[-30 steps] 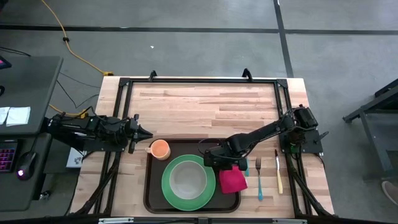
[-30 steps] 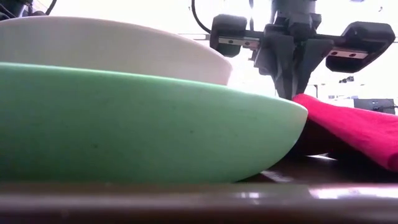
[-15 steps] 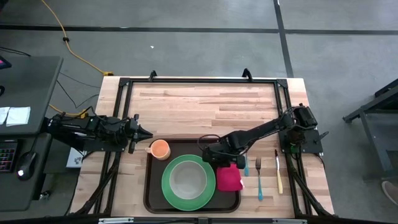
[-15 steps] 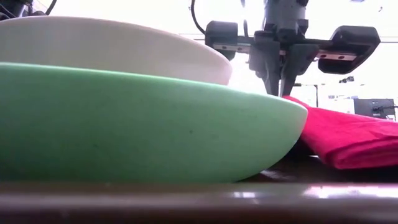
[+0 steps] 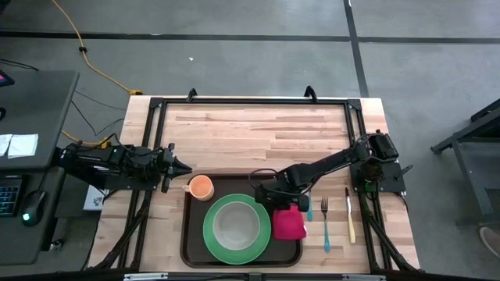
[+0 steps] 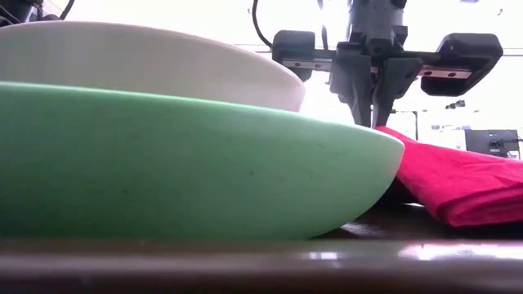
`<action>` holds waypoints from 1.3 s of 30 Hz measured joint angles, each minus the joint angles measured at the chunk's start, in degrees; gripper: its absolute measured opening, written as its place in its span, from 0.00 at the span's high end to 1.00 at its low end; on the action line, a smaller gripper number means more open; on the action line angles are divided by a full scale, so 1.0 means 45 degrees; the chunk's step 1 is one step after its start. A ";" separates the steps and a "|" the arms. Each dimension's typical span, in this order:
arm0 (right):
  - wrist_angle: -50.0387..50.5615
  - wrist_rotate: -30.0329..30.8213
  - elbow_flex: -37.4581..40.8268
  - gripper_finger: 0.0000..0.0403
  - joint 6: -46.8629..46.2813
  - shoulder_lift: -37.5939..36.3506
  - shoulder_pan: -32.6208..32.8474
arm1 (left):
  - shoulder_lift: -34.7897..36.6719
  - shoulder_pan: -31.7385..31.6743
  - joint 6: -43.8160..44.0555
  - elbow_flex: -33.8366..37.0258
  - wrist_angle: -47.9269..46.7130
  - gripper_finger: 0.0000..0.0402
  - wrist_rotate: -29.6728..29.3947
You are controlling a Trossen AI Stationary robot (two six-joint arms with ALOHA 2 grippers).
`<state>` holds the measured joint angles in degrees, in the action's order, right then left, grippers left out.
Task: Set up tray
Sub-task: Put the red table napkin to the right of the green plate on the brown tray
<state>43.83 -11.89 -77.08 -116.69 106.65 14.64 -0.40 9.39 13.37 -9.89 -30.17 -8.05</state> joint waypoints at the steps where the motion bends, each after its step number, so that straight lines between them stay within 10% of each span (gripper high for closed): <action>1: -0.0003 0.0004 0.0000 1.00 0.0028 0.0009 -0.0009 | 0.0001 0.0001 0.0000 0.0002 0.0000 0.82 0.0000; 39: -0.1236 -0.1256 0.0000 1.00 -0.0743 0.1088 -0.0579 | -0.0001 0.0001 -0.0287 0.0001 0.0005 0.82 0.0782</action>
<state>38.27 -17.54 -77.08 -120.04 111.55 12.03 -0.40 9.40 12.08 -9.89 -30.15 -4.54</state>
